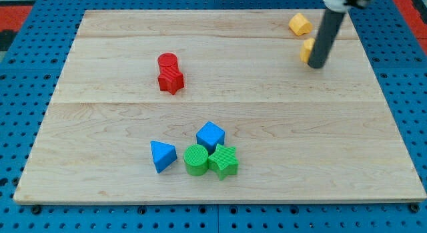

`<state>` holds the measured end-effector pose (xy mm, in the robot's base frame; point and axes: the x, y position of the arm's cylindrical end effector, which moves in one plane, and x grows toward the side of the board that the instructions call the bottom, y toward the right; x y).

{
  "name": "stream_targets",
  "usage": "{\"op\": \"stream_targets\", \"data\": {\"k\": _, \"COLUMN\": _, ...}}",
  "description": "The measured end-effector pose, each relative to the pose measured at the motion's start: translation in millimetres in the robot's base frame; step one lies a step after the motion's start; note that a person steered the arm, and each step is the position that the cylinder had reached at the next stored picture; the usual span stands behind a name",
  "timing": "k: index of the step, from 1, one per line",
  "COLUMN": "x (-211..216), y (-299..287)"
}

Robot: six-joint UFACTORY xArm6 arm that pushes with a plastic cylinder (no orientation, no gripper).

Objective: Push the blue cube above the blue triangle

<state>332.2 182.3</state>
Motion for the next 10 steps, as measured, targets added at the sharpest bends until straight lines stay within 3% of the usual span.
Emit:
{"op": "stream_targets", "data": {"k": 1, "x": -37, "y": -1}}
{"op": "stream_targets", "data": {"k": 2, "x": -4, "y": -1}}
{"op": "stream_targets", "data": {"k": 6, "x": 0, "y": -7}}
{"op": "stream_targets", "data": {"k": 10, "x": 50, "y": -12}}
